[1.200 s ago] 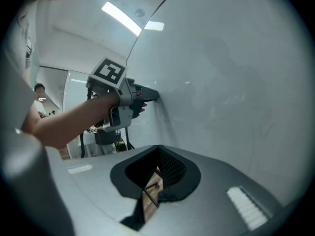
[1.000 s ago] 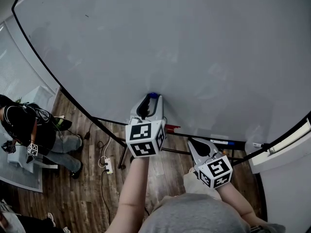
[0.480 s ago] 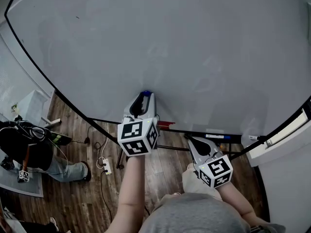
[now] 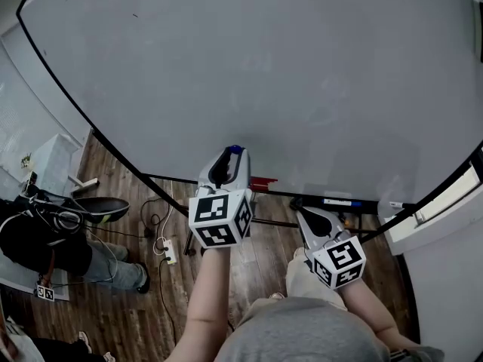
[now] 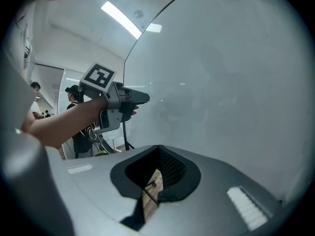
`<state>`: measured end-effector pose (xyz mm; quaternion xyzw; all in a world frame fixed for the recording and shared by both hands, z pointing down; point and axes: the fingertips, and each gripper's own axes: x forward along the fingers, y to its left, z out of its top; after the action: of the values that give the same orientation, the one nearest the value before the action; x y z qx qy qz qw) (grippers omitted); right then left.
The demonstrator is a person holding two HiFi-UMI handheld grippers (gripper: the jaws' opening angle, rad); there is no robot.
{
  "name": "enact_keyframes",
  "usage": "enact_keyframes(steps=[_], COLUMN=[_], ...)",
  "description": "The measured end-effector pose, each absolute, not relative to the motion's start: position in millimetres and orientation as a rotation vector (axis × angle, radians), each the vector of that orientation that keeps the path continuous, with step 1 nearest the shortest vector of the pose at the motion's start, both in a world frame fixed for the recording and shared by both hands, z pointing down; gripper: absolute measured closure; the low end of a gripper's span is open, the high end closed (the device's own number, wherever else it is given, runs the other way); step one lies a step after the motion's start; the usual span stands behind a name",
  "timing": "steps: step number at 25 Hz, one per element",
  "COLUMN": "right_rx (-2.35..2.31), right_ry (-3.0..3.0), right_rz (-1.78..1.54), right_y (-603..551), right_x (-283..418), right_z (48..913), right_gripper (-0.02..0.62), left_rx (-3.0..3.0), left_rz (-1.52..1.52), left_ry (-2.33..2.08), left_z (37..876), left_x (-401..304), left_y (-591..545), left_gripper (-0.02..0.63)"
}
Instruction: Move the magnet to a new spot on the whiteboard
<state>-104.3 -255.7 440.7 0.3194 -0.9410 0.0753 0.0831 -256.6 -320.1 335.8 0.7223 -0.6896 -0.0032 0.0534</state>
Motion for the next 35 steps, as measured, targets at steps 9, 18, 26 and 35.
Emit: enact_keyframes(steps=[9, 18, 26, 35], right_rx=[0.963, 0.959, 1.021, 1.136], right_ry=[-2.817, -2.82, -2.807, -2.772], right_rz=[0.214, 0.213, 0.218, 0.24], right_y=[-225, -192, -171, -167], right_x=[-100, -96, -79, -48], right_z=[435, 435, 431, 436], right_gripper=[0.592, 0.592, 0.592, 0.592], left_rx=[2.198, 2.205, 2.226, 2.291], left_rz=[-0.034, -0.042, -0.04, -0.011], left_ry=[-2.076, -2.053, -2.018, -1.93], left_z=[337, 339, 339, 346], left_x=[-244, -233, -218, -179], left_y=[-276, -240, -221, -228], left_gripper=[0.472, 0.472, 0.472, 0.472])
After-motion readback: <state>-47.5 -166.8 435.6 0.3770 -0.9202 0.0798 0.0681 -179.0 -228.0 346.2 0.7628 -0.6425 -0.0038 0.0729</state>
